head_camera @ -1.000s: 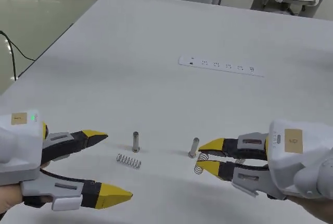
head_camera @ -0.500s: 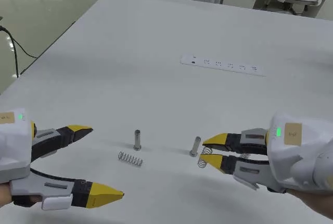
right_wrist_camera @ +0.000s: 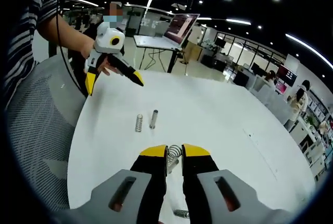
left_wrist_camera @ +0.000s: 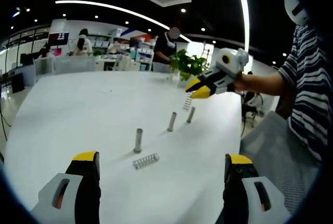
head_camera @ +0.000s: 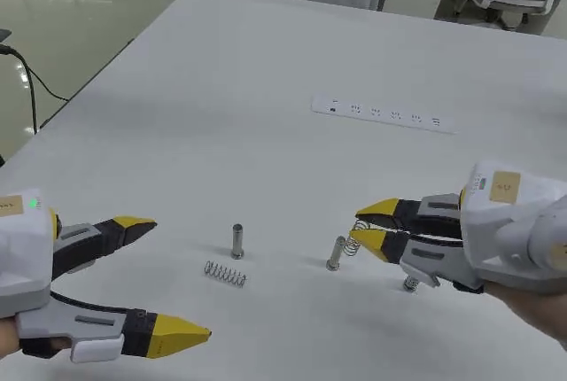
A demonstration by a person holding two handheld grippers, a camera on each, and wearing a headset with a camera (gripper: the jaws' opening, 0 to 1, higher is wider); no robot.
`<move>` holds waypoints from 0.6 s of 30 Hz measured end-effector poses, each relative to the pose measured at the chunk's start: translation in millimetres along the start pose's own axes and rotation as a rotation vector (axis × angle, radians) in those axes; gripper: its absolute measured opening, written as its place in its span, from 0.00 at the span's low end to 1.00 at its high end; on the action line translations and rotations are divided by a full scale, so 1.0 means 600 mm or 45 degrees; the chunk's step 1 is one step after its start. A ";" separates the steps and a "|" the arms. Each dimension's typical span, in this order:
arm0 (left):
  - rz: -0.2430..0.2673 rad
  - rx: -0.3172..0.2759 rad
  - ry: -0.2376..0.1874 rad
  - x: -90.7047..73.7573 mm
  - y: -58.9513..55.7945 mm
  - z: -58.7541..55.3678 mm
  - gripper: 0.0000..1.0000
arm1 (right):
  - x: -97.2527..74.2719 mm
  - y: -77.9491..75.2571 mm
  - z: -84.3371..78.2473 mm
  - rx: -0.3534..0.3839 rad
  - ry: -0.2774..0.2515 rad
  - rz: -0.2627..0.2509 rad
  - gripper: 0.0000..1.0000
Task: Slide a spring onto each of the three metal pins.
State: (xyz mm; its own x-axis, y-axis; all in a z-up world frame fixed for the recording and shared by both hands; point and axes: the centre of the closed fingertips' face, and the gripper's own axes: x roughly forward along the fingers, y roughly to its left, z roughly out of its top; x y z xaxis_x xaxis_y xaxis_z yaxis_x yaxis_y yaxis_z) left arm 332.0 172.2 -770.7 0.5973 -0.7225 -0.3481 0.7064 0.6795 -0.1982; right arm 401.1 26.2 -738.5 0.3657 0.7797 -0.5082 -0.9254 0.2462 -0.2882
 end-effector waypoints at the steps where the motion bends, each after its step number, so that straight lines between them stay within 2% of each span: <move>1: 0.001 -0.003 0.000 -0.001 0.000 0.000 0.97 | 0.001 -0.005 0.001 0.007 0.002 -0.003 0.07; 7: 0.004 -0.005 0.004 -0.003 0.002 0.000 0.96 | 0.009 -0.021 0.005 0.014 0.003 -0.013 0.07; 18: 0.012 -0.004 -0.003 -0.006 0.004 0.004 0.96 | 0.025 -0.023 -0.004 0.025 0.030 -0.004 0.07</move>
State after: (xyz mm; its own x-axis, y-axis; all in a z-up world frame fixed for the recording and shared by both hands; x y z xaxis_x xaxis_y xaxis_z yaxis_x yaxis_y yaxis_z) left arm 332.4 176.2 -767.7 0.6048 -0.7165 -0.3476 0.6997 0.6865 -0.1978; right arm 419.9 33.2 -744.1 0.3703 0.7654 -0.5264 -0.9261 0.2599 -0.2736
